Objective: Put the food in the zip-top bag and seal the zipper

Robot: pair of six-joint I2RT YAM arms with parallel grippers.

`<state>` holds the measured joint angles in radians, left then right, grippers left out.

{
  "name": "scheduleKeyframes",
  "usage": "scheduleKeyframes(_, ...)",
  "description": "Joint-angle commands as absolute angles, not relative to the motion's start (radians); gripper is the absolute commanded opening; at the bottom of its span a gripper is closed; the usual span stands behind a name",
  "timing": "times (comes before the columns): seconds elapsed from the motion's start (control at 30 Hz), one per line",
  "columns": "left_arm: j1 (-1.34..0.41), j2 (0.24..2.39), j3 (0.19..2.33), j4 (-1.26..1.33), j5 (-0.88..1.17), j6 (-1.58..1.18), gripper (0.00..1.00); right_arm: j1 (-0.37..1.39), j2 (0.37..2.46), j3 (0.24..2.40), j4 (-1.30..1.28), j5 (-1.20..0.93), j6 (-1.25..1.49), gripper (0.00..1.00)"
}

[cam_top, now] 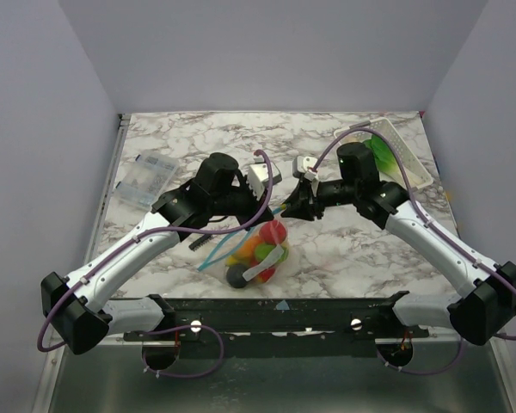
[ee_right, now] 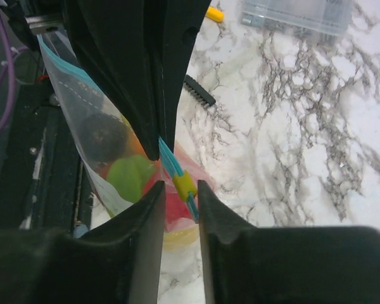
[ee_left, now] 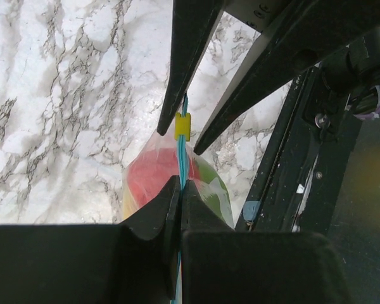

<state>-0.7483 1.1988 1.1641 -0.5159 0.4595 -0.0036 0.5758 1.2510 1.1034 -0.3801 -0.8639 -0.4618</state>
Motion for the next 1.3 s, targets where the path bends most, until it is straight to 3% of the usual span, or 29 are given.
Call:
scheduleKeyframes(0.0, -0.752, 1.201, 1.180, -0.528, 0.452, 0.011, 0.00, 0.572, 1.267, 1.088, -0.319, -0.949, -0.479, 0.22)
scheduleKeyframes(0.07, -0.752, 1.201, 1.189, -0.540, 0.455, -0.010, 0.01, 0.572, 1.259, 1.076, -0.310, -0.944, -0.492, 0.09)
scheduleKeyframes(0.13, -0.746, 1.209, 1.201, -0.570, 0.453, -0.047, 0.10, 0.571, 1.244, 1.058, -0.298, -0.929, -0.500, 0.01)
scheduleKeyframes(0.23, -0.722, 1.216, 1.190, -0.587, 0.489, -0.089, 0.29, 0.571, 1.205, 1.025, -0.268, -0.902, -0.512, 0.00)
scheduleKeyframes(0.3, -0.715, 1.211, 1.166, -0.578, 0.491, -0.113, 0.30, 0.572, 1.171, 0.990, -0.225, -0.898, -0.515, 0.00)
scheduleKeyframes(0.5, -0.712, 1.169, 1.118, -0.503, 0.475, -0.132, 0.00, 0.572, 1.131, 0.956, -0.202, -0.889, -0.525, 0.03)
scheduleKeyframes(0.57, -0.712, 1.159, 1.112, -0.483, 0.478, -0.125, 0.00, 0.573, 1.129, 0.972, -0.236, -0.868, -0.529, 0.19)
scheduleKeyframes(0.63, -0.714, 1.152, 1.111, -0.470, 0.476, -0.113, 0.00, 0.574, 1.137, 0.997, -0.302, -0.869, -0.566, 0.29)
scheduleKeyframes(0.9, -0.744, 1.147, 1.133, -0.492, 0.409, -0.042, 0.00, 0.572, 1.196, 1.133, -0.453, -0.856, -0.637, 0.39)
scheduleKeyframes(1.27, -0.759, 1.156, 1.158, -0.523, 0.374, -0.017, 0.00, 0.588, 1.259, 1.254, -0.639, -0.844, -0.736, 0.40)
